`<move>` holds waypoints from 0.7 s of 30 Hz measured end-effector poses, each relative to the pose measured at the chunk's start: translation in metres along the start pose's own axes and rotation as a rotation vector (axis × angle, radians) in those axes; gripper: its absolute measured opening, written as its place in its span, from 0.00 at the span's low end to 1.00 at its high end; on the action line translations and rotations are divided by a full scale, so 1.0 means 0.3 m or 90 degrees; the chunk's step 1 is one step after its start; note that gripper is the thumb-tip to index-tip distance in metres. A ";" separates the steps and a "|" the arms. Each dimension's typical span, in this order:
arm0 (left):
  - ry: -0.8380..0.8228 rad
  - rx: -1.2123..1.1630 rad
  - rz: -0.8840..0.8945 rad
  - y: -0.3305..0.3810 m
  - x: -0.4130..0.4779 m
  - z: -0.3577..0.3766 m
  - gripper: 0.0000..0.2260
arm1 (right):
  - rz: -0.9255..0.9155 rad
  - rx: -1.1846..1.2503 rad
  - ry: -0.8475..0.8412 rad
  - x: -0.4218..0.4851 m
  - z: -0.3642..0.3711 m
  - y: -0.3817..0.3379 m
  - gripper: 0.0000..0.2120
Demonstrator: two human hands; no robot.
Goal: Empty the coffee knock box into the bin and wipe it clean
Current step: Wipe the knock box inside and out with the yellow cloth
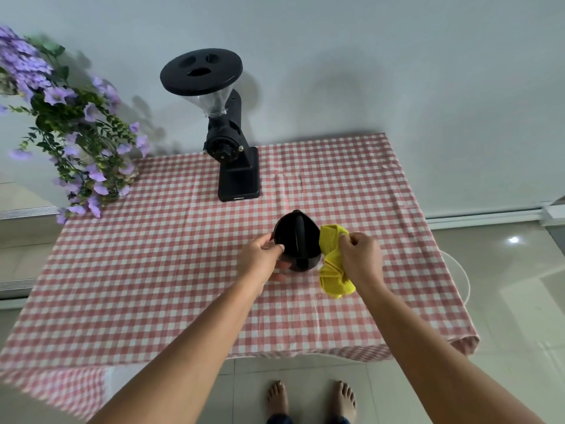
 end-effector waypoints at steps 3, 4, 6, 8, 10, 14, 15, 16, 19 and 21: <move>0.005 -0.039 -0.019 -0.007 0.001 0.011 0.24 | -0.021 -0.037 -0.018 0.003 0.059 -0.049 0.20; 0.002 -0.036 -0.026 -0.006 0.004 0.009 0.24 | -0.028 -0.041 -0.022 0.011 0.081 -0.066 0.20; -0.010 -0.034 -0.038 -0.003 0.006 0.004 0.23 | -0.042 -0.047 -0.037 0.030 0.128 -0.102 0.20; -0.019 -0.030 -0.045 0.002 0.008 0.001 0.23 | -0.059 -0.074 -0.060 0.040 0.183 -0.135 0.21; -0.016 -0.024 -0.052 0.007 0.011 -0.002 0.22 | -0.069 -0.096 -0.075 0.039 0.223 -0.150 0.20; -0.013 -0.012 -0.050 0.001 0.022 -0.002 0.21 | -0.077 -0.139 -0.108 0.033 0.218 -0.108 0.21; -0.011 -0.004 -0.048 0.000 0.023 -0.002 0.20 | -0.075 -0.145 -0.126 0.033 0.212 -0.091 0.21; -0.010 0.003 -0.046 0.000 0.026 -0.001 0.20 | -0.068 -0.147 -0.140 0.031 0.206 -0.079 0.21; -0.023 0.030 -0.036 0.006 0.036 0.015 0.20 | -0.023 -0.112 -0.129 0.051 0.195 -0.077 0.22; -0.028 0.054 -0.031 0.017 0.043 0.018 0.20 | 0.012 -0.067 -0.096 0.064 0.198 -0.084 0.22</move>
Point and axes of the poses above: each hand's wrist, its own x-axis towards the middle knuckle, its own z-axis out of the palm, y = z × x, the point moved 8 cm from there along x, towards the middle knuckle, and after that the axes turned 1 degree about -x, right-handed, at the moved point
